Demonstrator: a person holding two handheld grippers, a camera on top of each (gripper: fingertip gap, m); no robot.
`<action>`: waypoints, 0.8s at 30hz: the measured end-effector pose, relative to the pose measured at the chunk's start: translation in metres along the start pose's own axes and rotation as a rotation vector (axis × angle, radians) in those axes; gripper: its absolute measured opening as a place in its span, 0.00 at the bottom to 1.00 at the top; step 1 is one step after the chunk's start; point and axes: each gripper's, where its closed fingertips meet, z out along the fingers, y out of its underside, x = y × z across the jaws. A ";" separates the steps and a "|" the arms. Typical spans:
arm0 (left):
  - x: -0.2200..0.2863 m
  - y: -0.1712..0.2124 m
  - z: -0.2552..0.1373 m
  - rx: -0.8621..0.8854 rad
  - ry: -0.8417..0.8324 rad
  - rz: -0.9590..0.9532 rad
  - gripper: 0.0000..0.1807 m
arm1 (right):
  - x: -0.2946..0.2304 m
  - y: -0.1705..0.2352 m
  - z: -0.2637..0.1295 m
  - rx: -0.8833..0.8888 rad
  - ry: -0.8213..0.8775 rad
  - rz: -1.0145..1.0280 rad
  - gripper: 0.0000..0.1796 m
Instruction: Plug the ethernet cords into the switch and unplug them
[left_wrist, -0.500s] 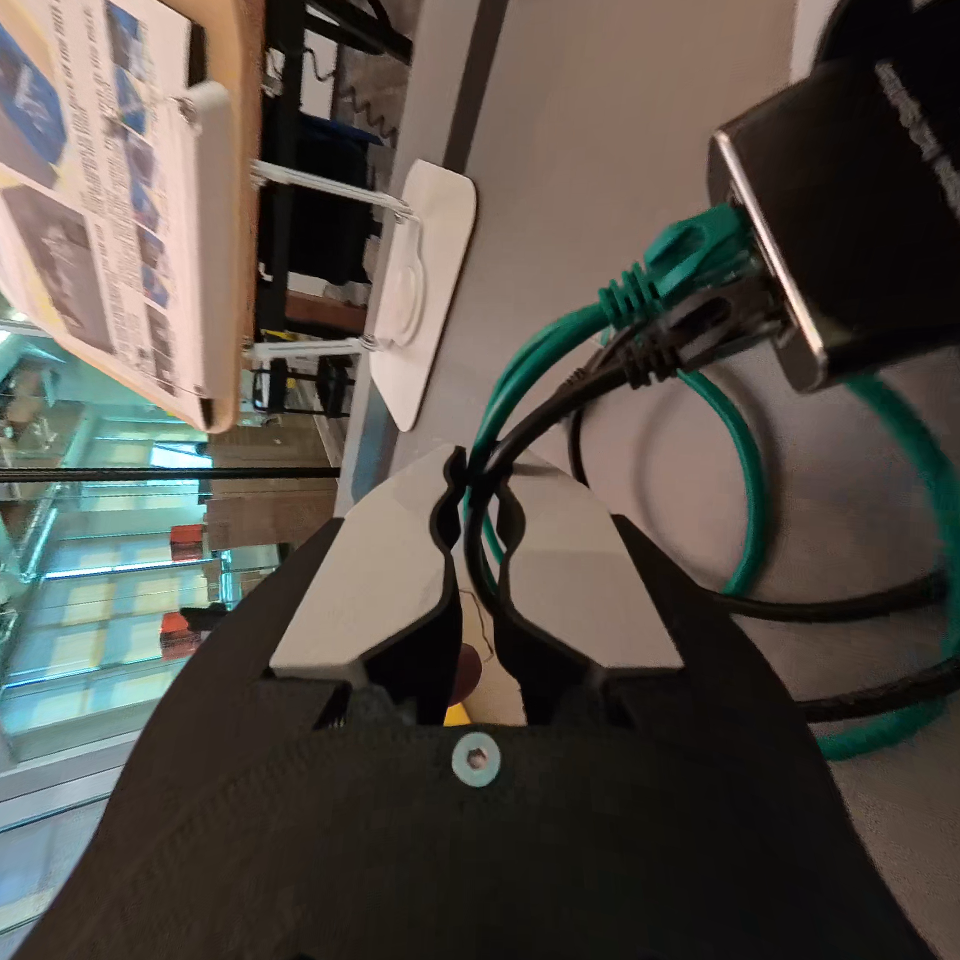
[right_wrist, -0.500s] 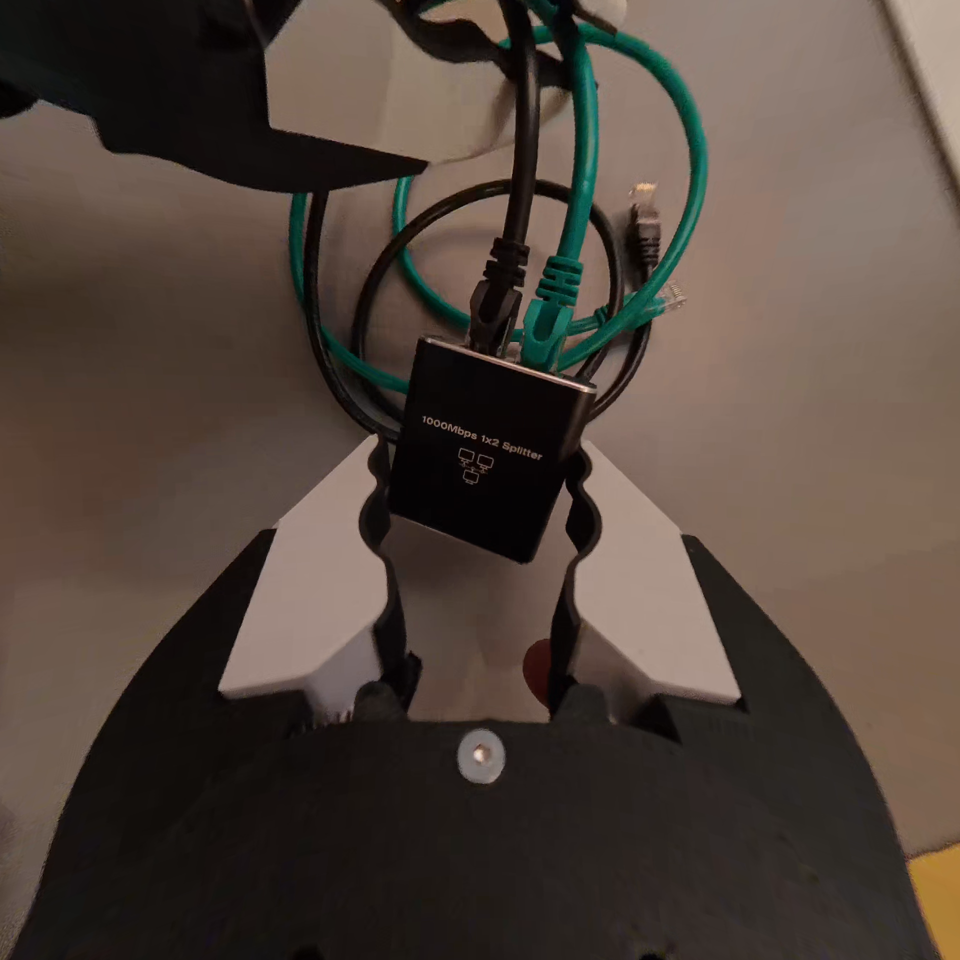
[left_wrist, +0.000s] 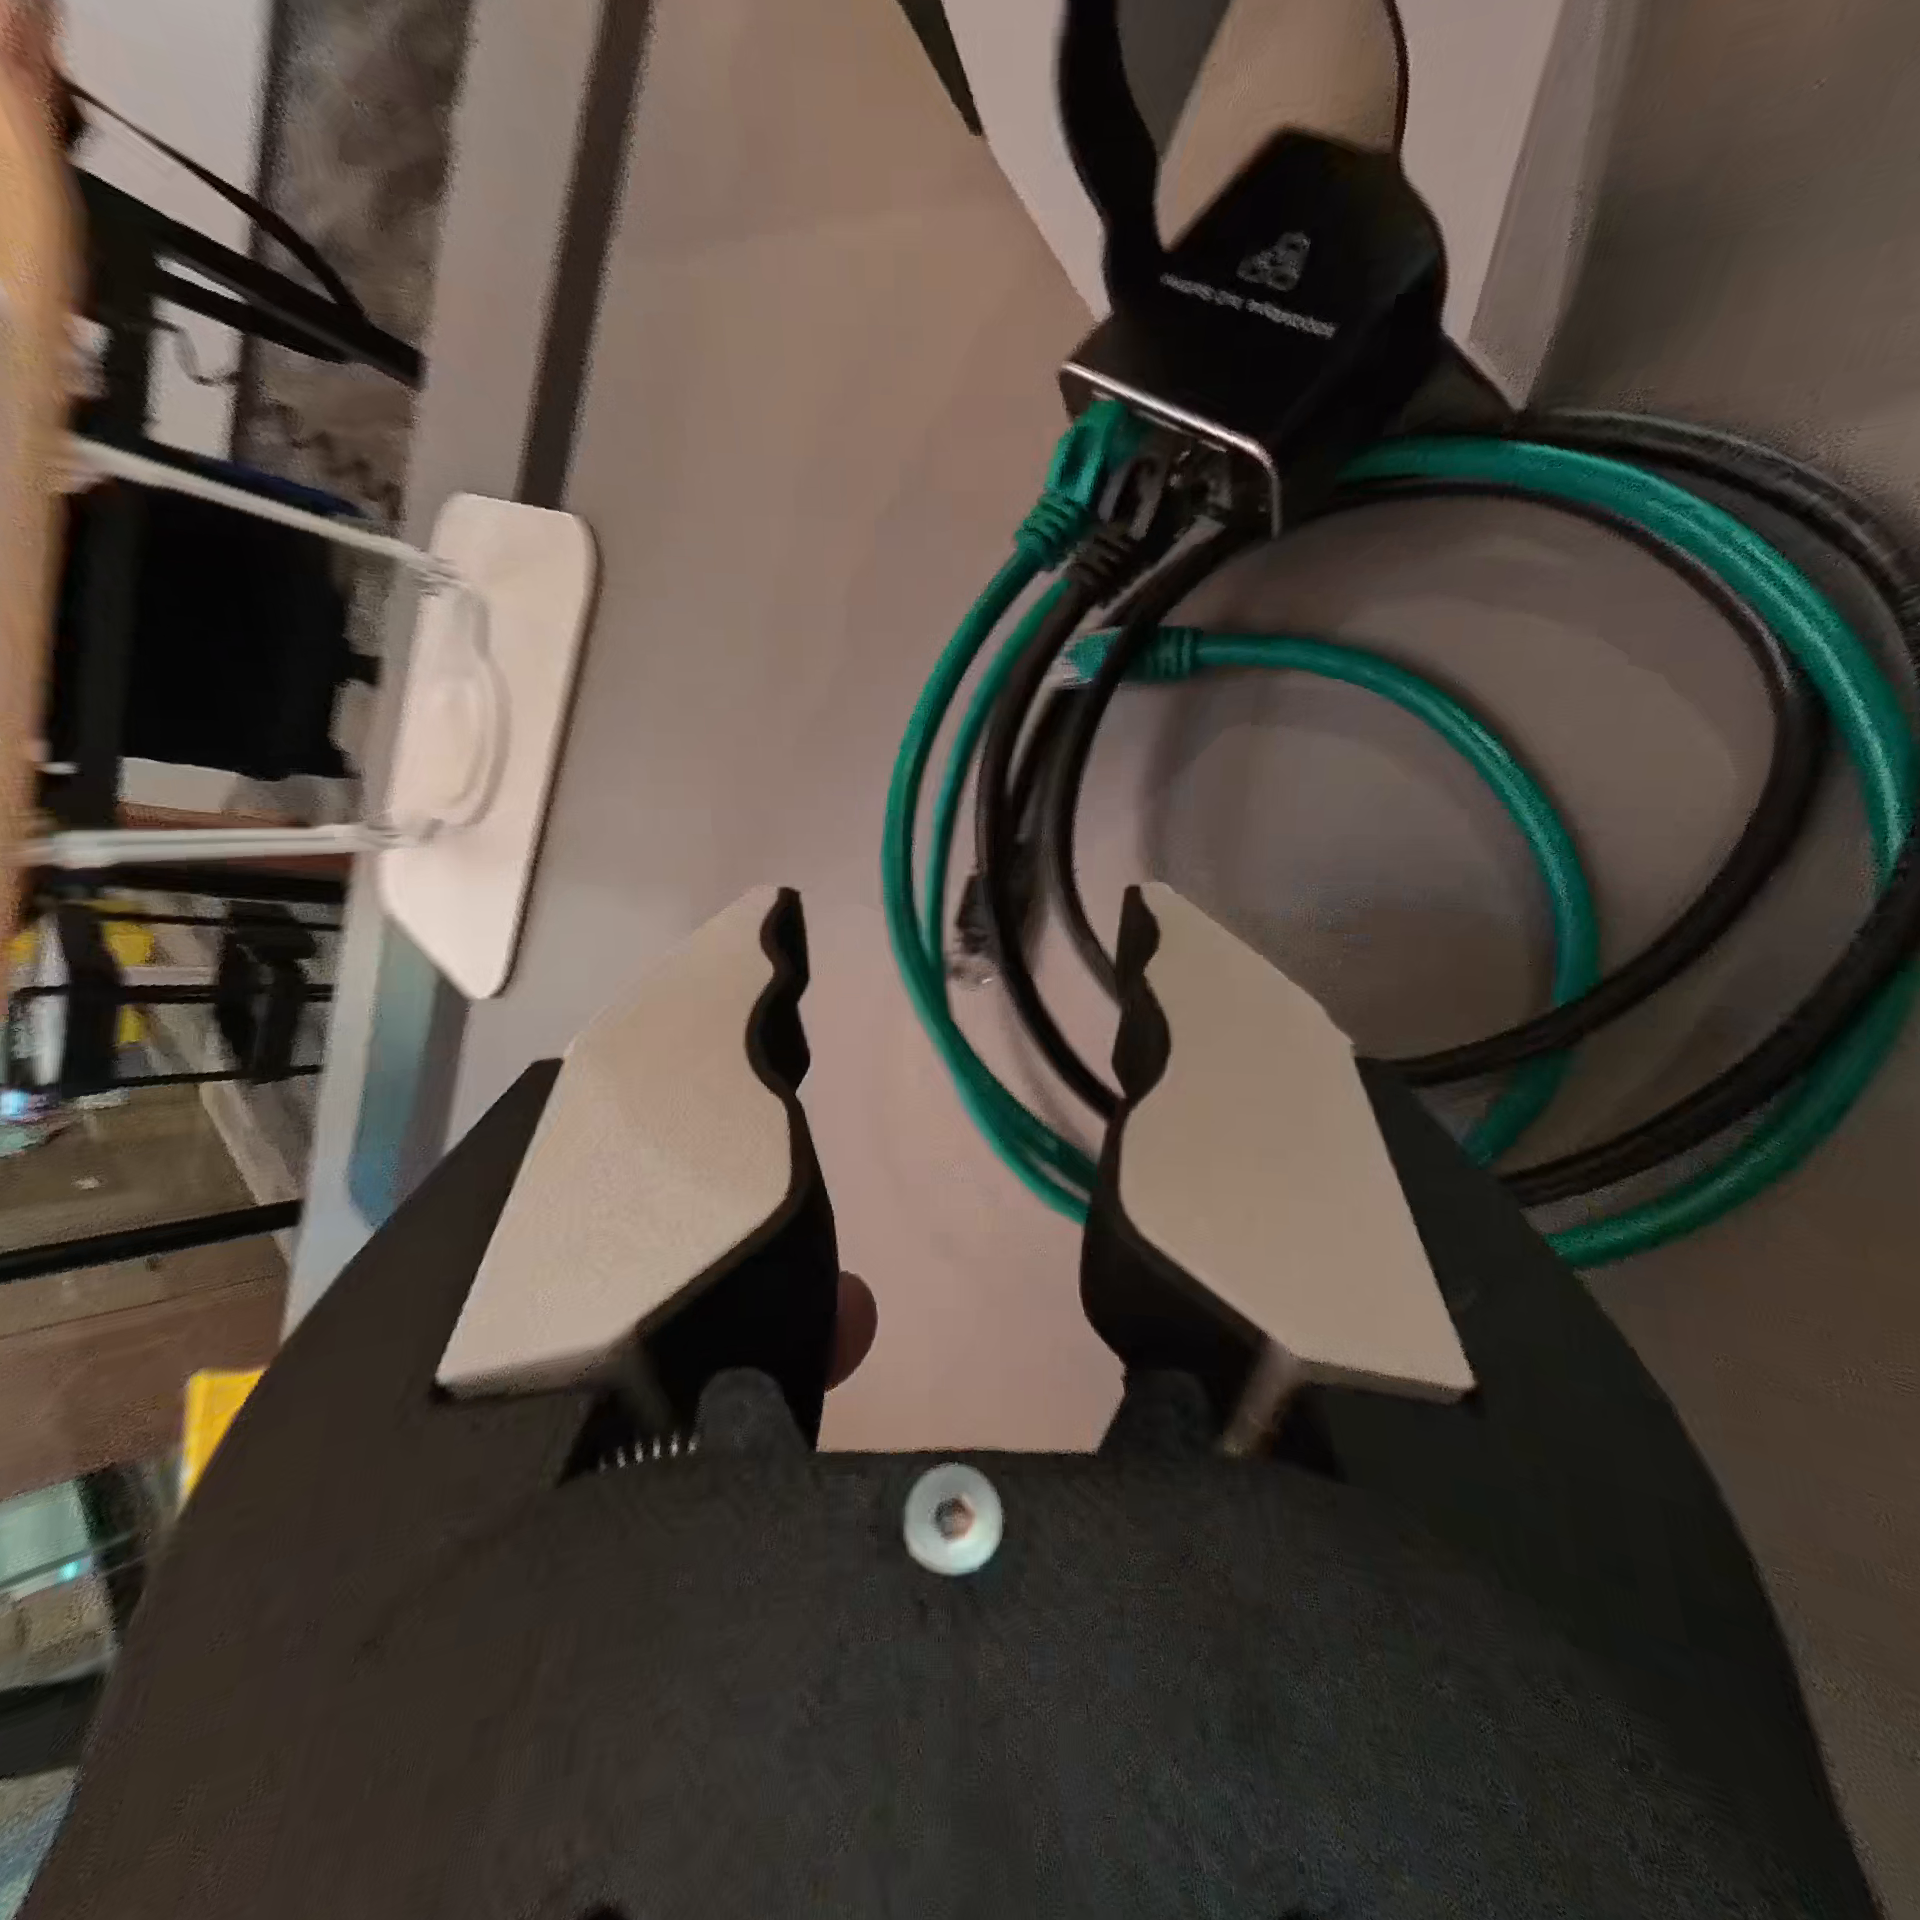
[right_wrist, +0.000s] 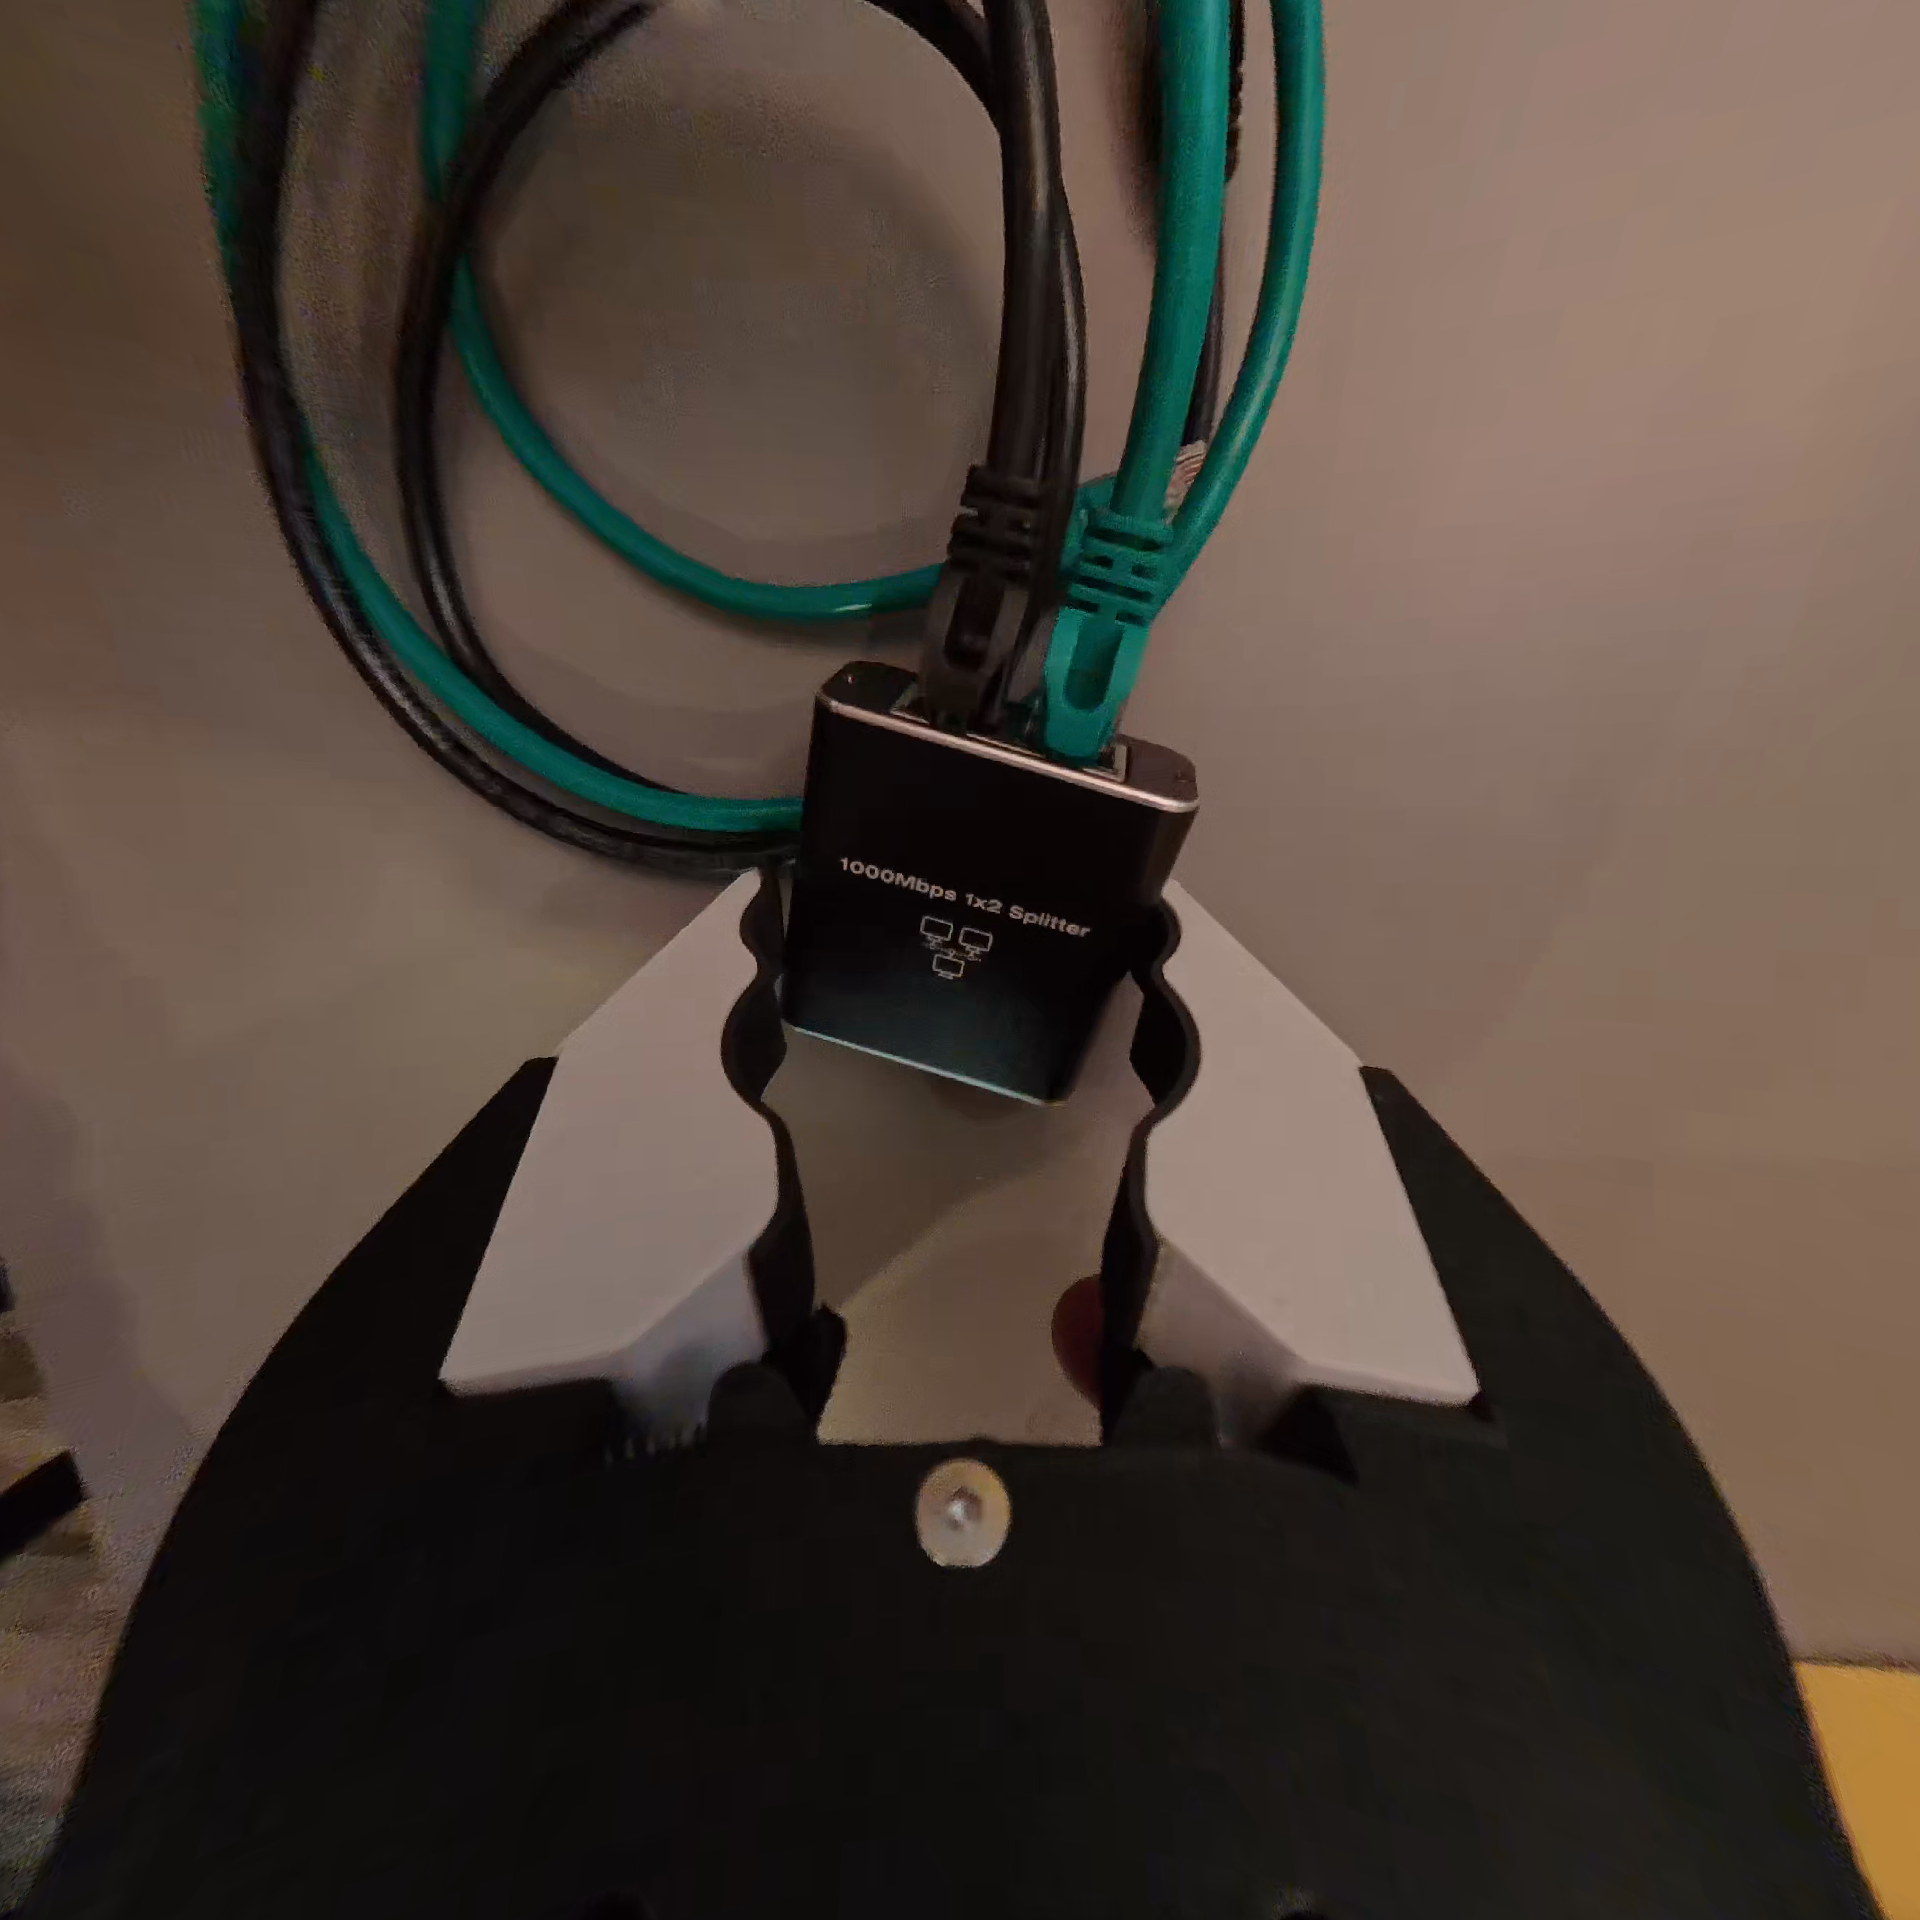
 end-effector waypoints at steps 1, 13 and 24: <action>-0.007 0.003 -0.008 0.001 -0.033 -0.006 0.30 | 0.004 0.000 0.001 -0.010 0.032 -0.014 0.36; -0.157 0.168 -0.136 -0.188 -0.565 -0.244 0.21 | 0.013 -0.002 -0.026 0.070 0.225 -0.036 0.45; -0.172 0.367 -0.082 -0.688 -0.379 -0.306 0.22 | 0.003 -0.026 -0.054 0.199 0.348 -0.021 0.34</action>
